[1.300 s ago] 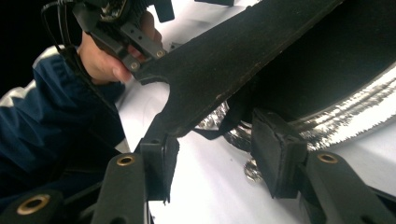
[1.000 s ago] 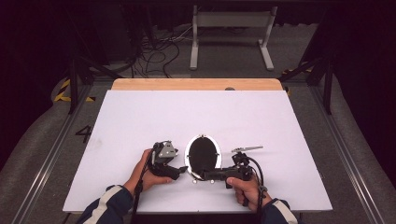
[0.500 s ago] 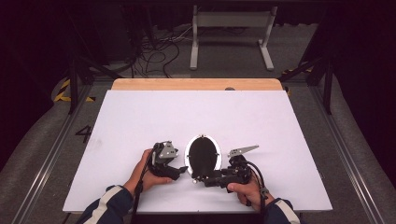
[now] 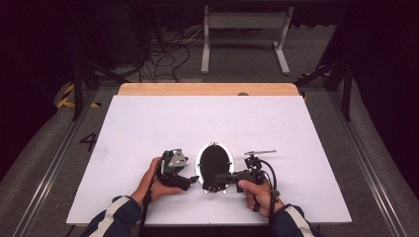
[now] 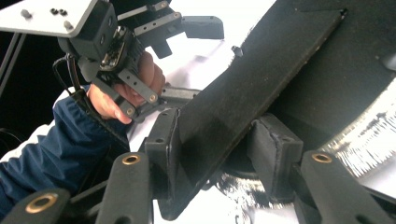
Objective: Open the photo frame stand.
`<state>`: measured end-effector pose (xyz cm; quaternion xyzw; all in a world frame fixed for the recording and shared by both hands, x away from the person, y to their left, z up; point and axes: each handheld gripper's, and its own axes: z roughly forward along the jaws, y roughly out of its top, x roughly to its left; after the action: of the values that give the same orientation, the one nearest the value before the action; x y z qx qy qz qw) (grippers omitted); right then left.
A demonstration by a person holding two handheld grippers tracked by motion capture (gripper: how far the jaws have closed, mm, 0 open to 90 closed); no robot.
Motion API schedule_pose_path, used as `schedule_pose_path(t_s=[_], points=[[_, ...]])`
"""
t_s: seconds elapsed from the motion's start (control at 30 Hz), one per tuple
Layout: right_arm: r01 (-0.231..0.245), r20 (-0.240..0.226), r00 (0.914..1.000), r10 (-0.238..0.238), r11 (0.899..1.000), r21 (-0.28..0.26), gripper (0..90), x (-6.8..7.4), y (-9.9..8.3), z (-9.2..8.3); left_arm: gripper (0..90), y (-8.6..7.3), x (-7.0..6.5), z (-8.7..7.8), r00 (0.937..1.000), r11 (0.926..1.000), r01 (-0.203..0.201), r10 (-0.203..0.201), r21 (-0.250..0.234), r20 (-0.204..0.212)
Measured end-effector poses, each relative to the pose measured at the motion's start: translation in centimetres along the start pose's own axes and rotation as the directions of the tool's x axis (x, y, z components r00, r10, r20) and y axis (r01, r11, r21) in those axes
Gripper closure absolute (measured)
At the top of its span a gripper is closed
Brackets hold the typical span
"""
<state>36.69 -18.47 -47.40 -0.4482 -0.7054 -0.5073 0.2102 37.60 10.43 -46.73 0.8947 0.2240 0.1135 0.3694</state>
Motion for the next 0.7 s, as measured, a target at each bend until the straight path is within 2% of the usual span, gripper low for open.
schedule_pose_path(t_s=[0.2,0.37,0.4,0.47,0.5,0.53,0.57,0.6,0.63,0.7], points=[[-0.003,-0.008,1.0000,0.003,1.000,-0.003,55.3,-0.1,0.3,0.5,22.9,0.0,0.3,0.0,0.9999,1.0000,0.009,-0.009,-0.002,0.011],[0.029,-0.010,0.9995,-0.029,1.000,-0.007,59.1,-0.2,0.4,0.6,25.2,-0.1,1.0,-0.1,0.9954,0.9962,0.086,-0.086,-0.015,0.043],[0.038,-0.014,0.9992,-0.038,0.999,-0.008,60.3,-0.3,0.4,0.6,25.1,-0.1,1.2,0.0,0.9927,0.9945,0.103,-0.101,-0.021,0.065],[0.071,-0.018,0.9973,-0.071,0.997,-0.004,61.0,-0.3,0.4,0.5,24.9,0.1,1.5,0.0,0.9899,0.9926,0.119,-0.116,-0.027,0.082],[0.100,-0.018,0.9949,-0.100,0.995,-0.006,61.6,-0.2,0.4,0.5,24.4,0.3,1.6,0.1,0.9865,0.9895,0.140,-0.136,-0.038,0.091],[0.136,-0.016,0.9906,-0.136,0.991,-0.003,62.3,0.0,0.4,0.5,24.7,0.5,1.7,0.2,0.9854,0.9888,0.143,-0.138,-0.043,0.100],[0.136,-0.016,0.9906,-0.136,0.991,-0.003,62.3,0.0,0.4,0.5,23.8,0.5,1.7,0.2,0.9854,0.9888,0.143,-0.138,-0.043,0.100],[0.159,-0.018,0.9871,-0.159,0.987,0.000,63.1,0.2,0.4,0.4,23.8,0.6,1.7,0.2,0.9826,0.9871,0.152,-0.145,-0.050,0.115],[0.178,-0.014,0.9840,-0.178,0.984,0.000,63.5,0.3,0.4,0.4,23.2,0.7,1.9,0.2,0.9834,0.9885,0.142,-0.134,-0.054,0.122],[0.190,-0.016,0.9816,-0.190,0.982,-0.002,63.8,0.4,0.3,0.3,23.2,0.8,2.1,0.2,0.9802,0.9845,0.162,-0.153,-0.067,0.126]])
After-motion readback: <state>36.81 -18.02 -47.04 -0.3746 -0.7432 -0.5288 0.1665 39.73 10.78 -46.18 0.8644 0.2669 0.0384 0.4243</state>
